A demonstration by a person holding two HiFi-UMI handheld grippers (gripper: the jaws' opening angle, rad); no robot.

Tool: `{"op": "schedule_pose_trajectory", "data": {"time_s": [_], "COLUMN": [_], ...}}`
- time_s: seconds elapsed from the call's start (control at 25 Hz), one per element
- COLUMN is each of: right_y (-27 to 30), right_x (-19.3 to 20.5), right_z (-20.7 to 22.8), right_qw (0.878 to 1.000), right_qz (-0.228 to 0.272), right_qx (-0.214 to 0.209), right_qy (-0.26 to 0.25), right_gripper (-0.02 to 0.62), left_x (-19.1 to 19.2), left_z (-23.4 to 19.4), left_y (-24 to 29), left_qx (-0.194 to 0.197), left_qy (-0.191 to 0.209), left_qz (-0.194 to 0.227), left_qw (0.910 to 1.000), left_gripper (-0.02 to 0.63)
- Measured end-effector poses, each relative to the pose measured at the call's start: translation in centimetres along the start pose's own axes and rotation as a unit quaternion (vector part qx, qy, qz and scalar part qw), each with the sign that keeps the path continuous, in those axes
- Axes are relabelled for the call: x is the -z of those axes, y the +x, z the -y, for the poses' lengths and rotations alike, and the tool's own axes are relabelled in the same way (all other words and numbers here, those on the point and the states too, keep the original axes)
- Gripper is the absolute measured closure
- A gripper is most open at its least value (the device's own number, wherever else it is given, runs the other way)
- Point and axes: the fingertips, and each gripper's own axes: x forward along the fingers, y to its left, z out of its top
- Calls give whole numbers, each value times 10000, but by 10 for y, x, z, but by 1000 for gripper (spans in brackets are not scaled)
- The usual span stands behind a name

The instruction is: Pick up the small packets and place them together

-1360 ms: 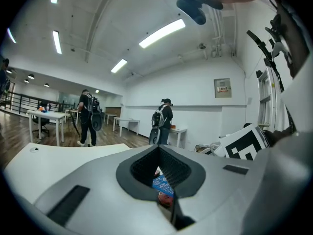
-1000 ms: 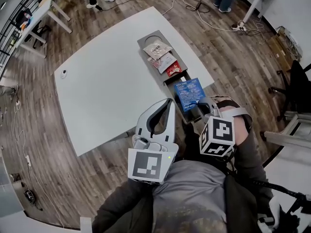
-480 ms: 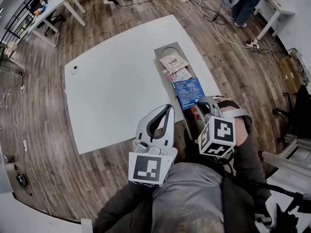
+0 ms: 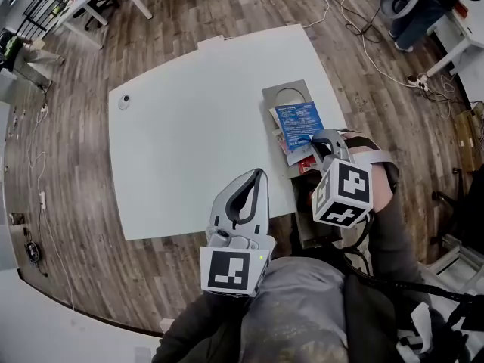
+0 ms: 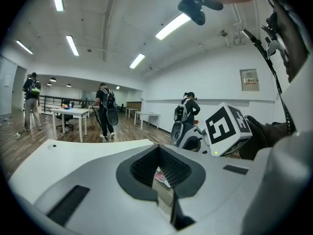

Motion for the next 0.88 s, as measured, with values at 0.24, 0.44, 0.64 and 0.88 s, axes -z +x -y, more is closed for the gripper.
{"op": "schedule_pose_trajectory", "data": {"time_s": [0.24,0.44,0.64,0.88], "right_y": [25,32,33,28], "right_x": [1,-3,-8,-10], "right_z": [3,1,-1,-6], "right_qw": [9996,9995,9995,9993], "right_qz": [-62,-26,30,62], "right_qx": [-231,-287,-307,-321], "right_qy": [-117,-94,-116,-174], "right_gripper": [578,574,571,571], "left_x": [12,16,15,16], "left_z": [-13,-18,-22,-21], "left_y": [11,14,15,13], "left_qx": [-256,-267,-242,-175], "left_qy": [-139,-207,-224,-234], "left_qz": [-201,-286,-280,-296], "left_qw": [9994,9990,9991,9991], "left_gripper": [604,604,604,604]}}
